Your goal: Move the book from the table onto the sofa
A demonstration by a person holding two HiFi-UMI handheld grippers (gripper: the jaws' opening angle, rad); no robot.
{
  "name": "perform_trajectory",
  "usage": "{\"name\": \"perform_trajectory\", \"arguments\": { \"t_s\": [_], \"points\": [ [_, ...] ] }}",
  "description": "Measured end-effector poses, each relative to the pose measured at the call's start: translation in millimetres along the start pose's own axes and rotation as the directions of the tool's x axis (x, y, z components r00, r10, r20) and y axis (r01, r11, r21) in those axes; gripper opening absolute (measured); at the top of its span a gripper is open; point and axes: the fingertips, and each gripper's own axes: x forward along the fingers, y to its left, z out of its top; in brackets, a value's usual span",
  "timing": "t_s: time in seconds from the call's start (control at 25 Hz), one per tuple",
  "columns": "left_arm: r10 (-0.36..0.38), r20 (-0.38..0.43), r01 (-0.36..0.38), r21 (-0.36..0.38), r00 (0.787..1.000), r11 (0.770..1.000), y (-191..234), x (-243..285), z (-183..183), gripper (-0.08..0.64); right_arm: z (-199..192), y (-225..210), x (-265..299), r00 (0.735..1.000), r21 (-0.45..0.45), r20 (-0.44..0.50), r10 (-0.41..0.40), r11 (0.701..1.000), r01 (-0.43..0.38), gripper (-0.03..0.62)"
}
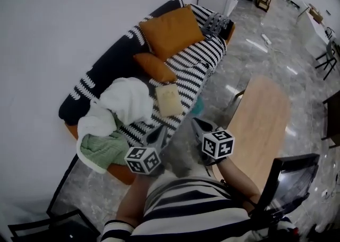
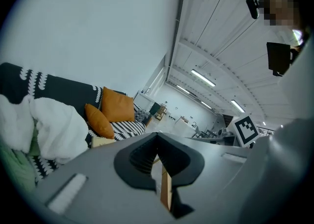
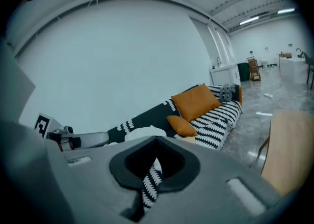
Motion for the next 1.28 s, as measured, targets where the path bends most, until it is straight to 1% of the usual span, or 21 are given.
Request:
{"name": "perform_trajectory", "arguments": {
  "t_s": [0.28,0.72,1.04,1.28],
  "points": [
    [-0.006,0.0,0.006,0.007,1.0,1.0,-17,-7,-9,0.003,-7,7,-15,1.0,-0.015,0.004,0.019,1.0,-0.018,0.002],
    [-0.011,0.001,0.011,0.02,1.0,1.0,-18,-16,-9,0.004,-5,19,-19,0.999,-0.014,0.035,0.036,0.999,-0.036,0.002],
    [-0.017,-0.015,0.017,0.023,1.0,1.0,-9,-18,-6,0.004,-2,28,-7,0.999,-0.011,0.037,0.038,0.999,-0.038,0.002],
    [-0.004,-0.017,0.004,0.013,1.0,1.0,5,-19,-5,0.004,-1,32,7,0.999,-0.01,0.028,0.047,0.999,-0.047,0.002]
  ]
}}
